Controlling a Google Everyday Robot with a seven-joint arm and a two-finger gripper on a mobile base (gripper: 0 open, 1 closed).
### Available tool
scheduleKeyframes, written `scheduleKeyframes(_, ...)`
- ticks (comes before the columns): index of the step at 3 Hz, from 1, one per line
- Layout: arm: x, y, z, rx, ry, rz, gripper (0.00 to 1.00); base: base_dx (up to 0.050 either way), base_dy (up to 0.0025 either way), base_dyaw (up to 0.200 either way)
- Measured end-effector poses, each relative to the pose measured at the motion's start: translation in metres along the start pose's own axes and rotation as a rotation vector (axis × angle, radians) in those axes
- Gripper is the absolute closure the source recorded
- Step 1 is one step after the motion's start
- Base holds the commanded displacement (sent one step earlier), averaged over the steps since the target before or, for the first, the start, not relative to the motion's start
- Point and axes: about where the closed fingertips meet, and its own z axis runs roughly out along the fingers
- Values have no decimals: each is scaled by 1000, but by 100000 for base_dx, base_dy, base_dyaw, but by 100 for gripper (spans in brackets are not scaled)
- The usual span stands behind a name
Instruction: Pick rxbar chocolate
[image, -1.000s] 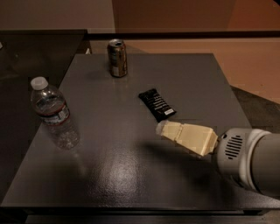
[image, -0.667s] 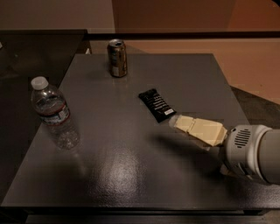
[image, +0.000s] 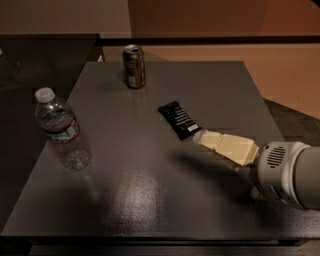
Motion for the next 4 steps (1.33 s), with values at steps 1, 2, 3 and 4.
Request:
scheduleKeyframes(1, -18, 2, -3, 6, -54, -41, 0, 0, 0, 0)
scheduleKeyframes(2, -41, 5, -6, 23, -107, -115, 0, 0, 0, 0)
scheduleKeyframes(3, -64, 3, -8, 51, -153, -205, 0, 0, 0, 0)
scheduleKeyframes(4, -87, -3, -6, 89, -165, -324, 0, 0, 0, 0)
